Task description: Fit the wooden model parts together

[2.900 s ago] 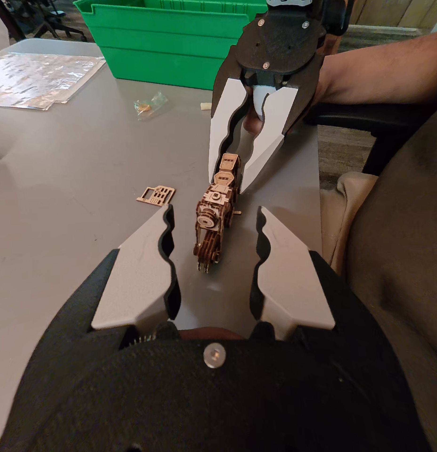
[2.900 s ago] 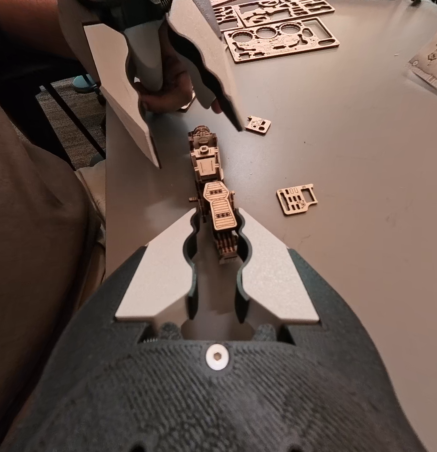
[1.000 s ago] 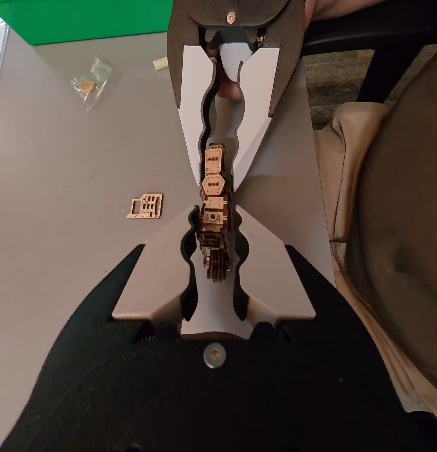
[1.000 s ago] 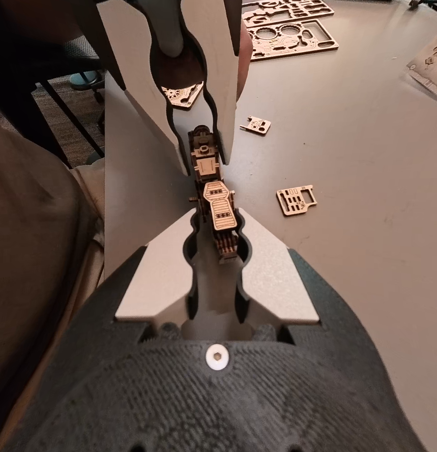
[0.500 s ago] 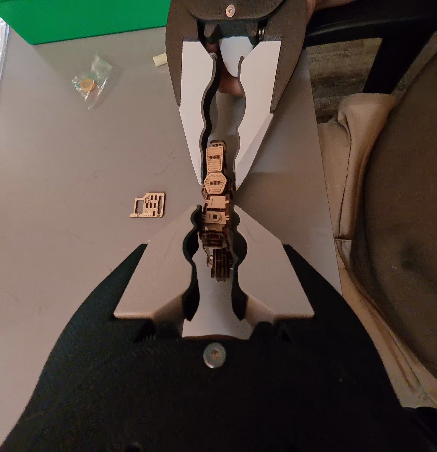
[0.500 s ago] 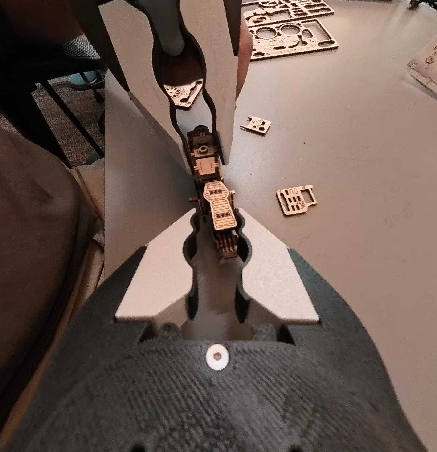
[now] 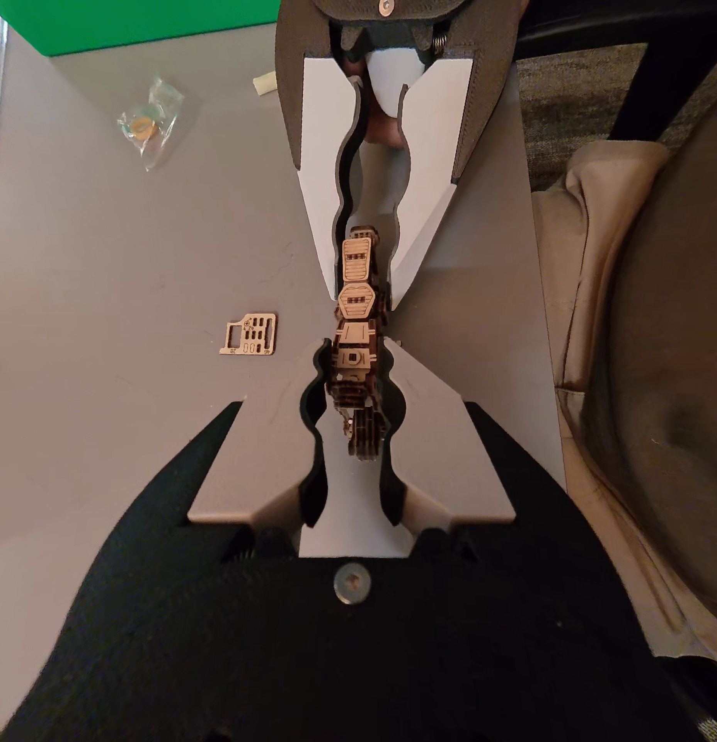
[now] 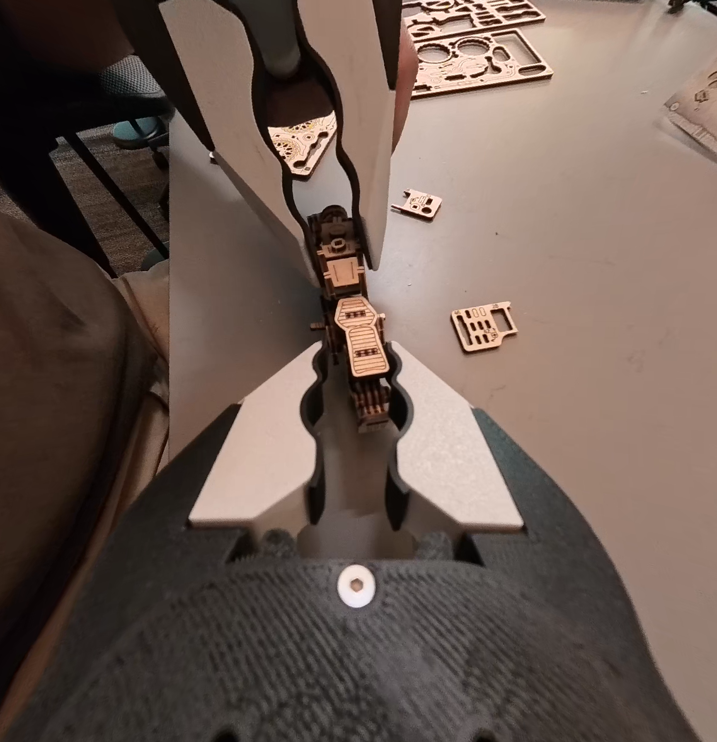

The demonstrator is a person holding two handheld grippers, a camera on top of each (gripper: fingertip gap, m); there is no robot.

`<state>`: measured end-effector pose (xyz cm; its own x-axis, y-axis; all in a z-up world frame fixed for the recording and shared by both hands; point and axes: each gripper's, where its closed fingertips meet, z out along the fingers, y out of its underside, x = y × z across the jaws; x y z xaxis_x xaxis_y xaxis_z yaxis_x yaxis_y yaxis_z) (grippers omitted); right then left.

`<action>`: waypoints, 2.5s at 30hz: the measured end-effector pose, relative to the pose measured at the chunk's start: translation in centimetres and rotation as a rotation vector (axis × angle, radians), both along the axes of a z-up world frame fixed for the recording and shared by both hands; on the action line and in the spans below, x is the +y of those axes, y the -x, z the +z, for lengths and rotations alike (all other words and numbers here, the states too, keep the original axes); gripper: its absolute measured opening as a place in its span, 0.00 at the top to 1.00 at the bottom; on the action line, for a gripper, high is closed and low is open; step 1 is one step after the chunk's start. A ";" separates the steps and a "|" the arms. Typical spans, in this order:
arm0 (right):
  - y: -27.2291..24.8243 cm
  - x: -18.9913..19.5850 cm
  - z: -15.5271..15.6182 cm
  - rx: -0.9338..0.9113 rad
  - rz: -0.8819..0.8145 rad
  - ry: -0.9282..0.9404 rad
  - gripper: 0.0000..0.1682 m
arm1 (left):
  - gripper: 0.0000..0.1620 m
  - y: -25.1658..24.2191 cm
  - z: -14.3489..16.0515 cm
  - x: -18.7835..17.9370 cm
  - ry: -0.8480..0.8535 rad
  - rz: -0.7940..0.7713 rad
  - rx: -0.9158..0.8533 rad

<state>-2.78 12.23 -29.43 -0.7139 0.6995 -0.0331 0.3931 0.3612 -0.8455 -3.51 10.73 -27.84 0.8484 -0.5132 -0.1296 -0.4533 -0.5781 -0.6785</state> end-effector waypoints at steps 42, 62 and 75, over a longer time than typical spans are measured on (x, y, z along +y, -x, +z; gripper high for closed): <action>0.3 0.5 -0.1 -0.065 -0.032 0.063 0.85 | 0.48 2.7 -1.3 -0.7 -0.025 0.227 -0.037; 1.9 2.6 8.7 -0.093 -0.194 0.859 0.85 | 0.54 1.8 6.4 1.4 -0.477 0.520 -0.875; 2.4 0.8 8.6 -0.176 -0.210 1.035 0.85 | 0.74 2.6 8.0 0.8 -0.530 0.502 -1.216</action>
<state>-5.22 13.08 -20.78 -0.5096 0.3810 -0.7714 0.5101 -0.5882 -0.6275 -6.10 11.50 -19.86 0.6435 -0.2506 0.7233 0.7357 -0.0585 -0.6748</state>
